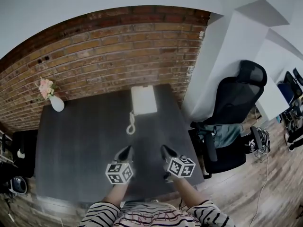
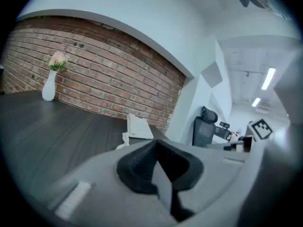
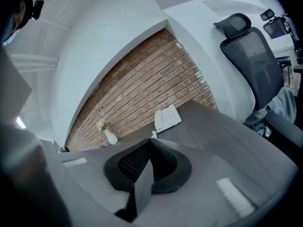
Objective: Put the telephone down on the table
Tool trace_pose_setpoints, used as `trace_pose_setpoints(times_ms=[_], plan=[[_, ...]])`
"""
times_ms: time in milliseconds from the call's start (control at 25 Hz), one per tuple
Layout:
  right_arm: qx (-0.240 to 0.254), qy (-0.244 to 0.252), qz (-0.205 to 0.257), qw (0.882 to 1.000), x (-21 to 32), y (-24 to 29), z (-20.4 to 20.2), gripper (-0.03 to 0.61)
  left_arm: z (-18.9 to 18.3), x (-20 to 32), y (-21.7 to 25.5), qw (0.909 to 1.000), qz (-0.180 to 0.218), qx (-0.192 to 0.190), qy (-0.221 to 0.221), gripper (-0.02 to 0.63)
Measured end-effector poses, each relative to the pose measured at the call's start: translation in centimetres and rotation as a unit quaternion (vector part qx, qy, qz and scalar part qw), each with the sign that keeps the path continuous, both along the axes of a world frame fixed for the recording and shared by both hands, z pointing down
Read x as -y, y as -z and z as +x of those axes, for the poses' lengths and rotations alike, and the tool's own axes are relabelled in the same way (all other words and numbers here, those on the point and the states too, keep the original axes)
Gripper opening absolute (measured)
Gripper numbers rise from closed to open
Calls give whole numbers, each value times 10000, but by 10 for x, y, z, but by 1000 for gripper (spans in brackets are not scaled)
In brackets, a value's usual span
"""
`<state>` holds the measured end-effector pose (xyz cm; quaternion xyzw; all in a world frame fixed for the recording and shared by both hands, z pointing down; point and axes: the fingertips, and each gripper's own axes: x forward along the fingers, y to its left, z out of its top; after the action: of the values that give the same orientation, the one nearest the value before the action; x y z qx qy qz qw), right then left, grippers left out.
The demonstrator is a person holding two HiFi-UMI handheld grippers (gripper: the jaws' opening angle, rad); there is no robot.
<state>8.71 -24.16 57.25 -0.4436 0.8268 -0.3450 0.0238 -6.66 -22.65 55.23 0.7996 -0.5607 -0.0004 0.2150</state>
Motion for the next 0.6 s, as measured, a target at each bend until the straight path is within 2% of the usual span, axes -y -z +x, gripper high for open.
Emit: trace_pose_setpoints(times_ms=[600], plan=[[-150, 170, 33, 9997, -111, -6, 19, 0, 12, -113, -5, 9999, 49, 124, 98, 2]])
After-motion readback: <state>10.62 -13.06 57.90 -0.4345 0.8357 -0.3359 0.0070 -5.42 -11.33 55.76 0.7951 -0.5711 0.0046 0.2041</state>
